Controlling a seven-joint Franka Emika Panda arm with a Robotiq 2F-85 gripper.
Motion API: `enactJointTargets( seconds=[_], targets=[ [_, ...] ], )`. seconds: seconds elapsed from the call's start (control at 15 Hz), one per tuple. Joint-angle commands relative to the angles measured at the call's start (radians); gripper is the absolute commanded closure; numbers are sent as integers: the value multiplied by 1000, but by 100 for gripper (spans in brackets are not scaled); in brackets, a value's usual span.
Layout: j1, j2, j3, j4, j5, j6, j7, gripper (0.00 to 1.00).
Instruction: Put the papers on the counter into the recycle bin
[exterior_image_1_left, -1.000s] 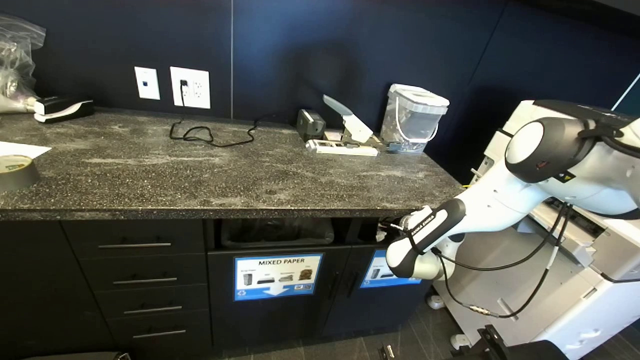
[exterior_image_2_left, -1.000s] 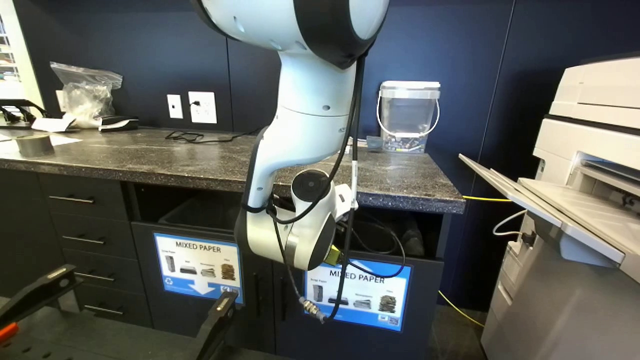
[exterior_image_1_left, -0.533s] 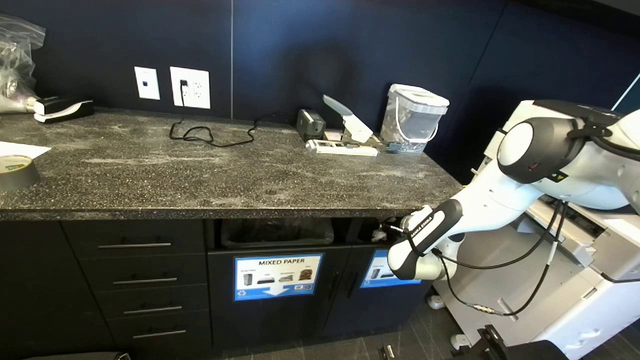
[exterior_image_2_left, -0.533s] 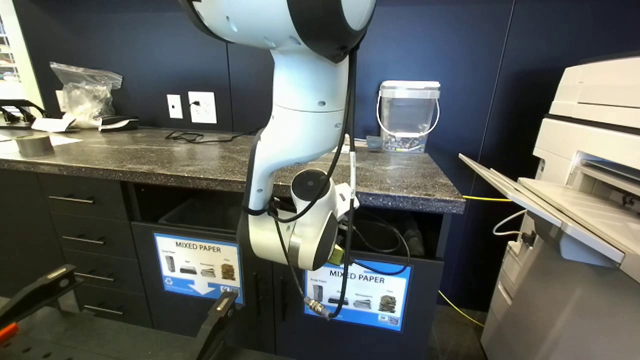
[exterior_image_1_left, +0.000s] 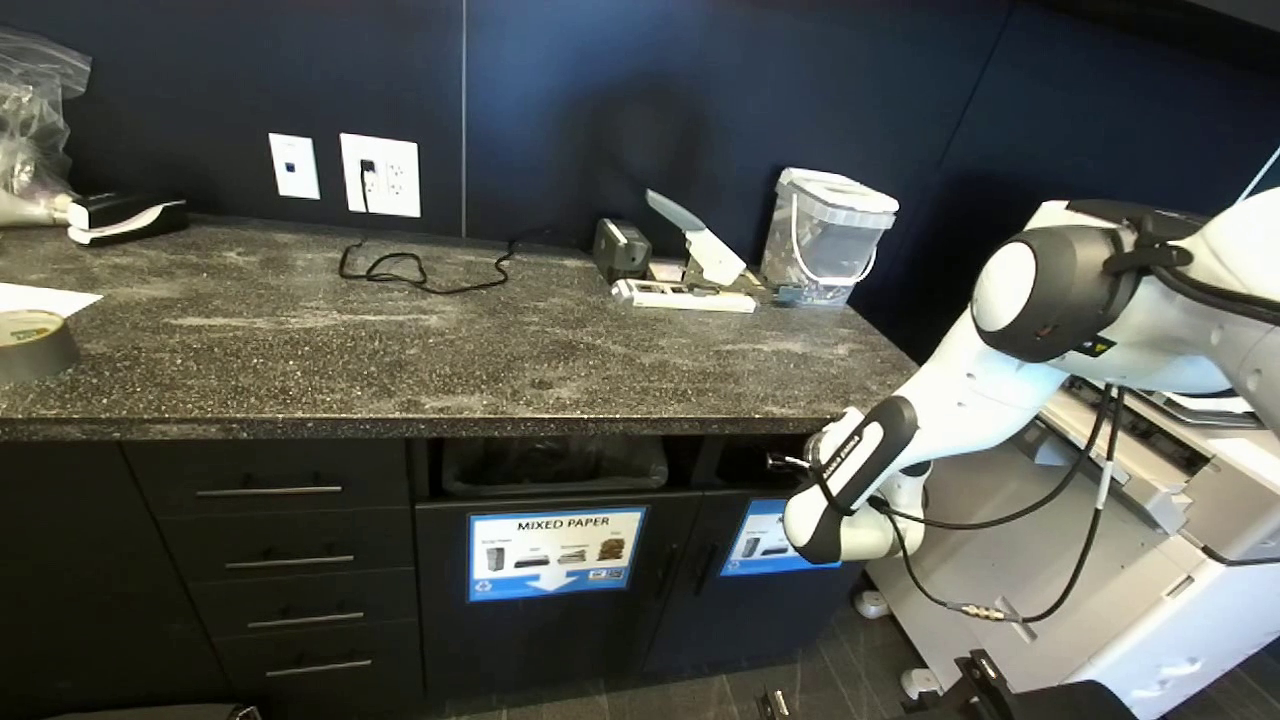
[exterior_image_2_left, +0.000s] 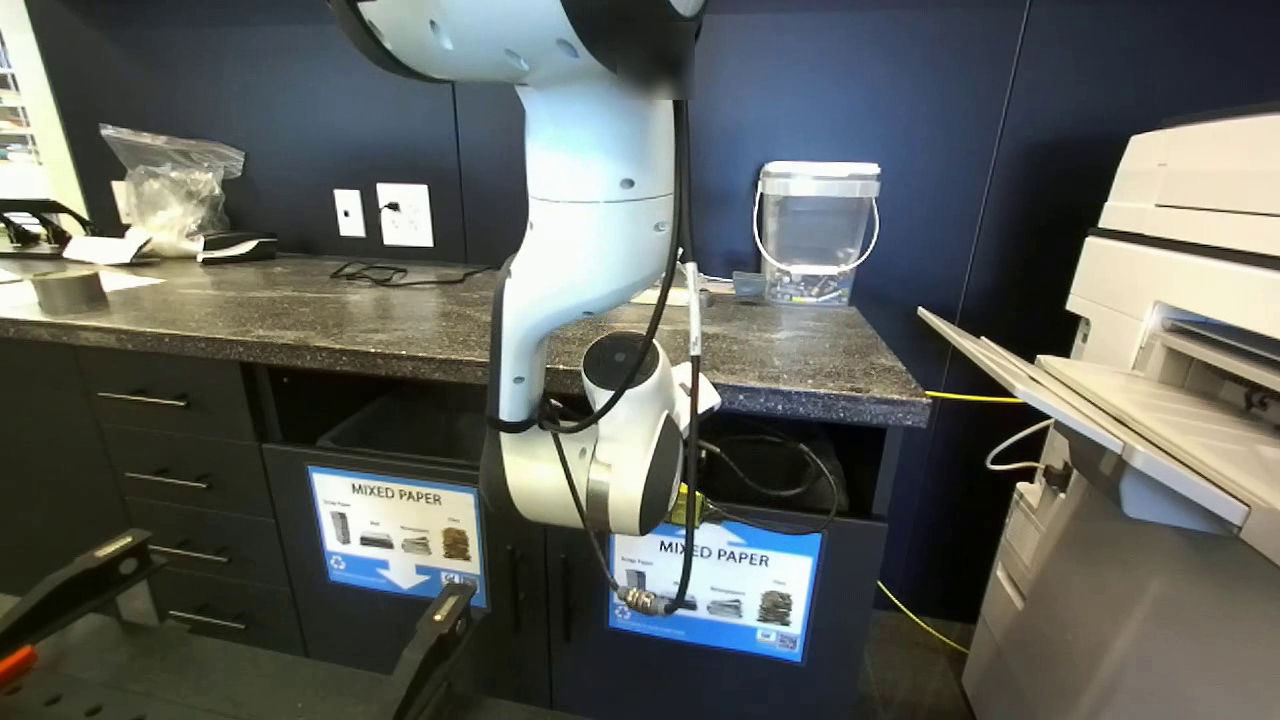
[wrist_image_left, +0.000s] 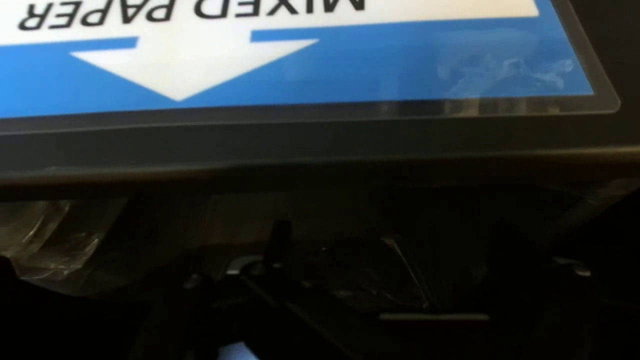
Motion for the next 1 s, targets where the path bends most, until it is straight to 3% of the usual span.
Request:
enactJointTargets(
  seconds=[0.0, 0.27, 0.6, 0.73, 0.93],
  targets=[
    [51, -106, -63, -118, 17, -57, -58, 0],
    [96, -224, -131, -261, 19, -96, -130, 0],
    [91, -438, -173, -479, -62, -226, -231, 0],
    [31, -545, -132, -564, -174, -305, -282, 0],
    [-156, -705, 14, -663, -426, -442, -292, 0]
  ],
)
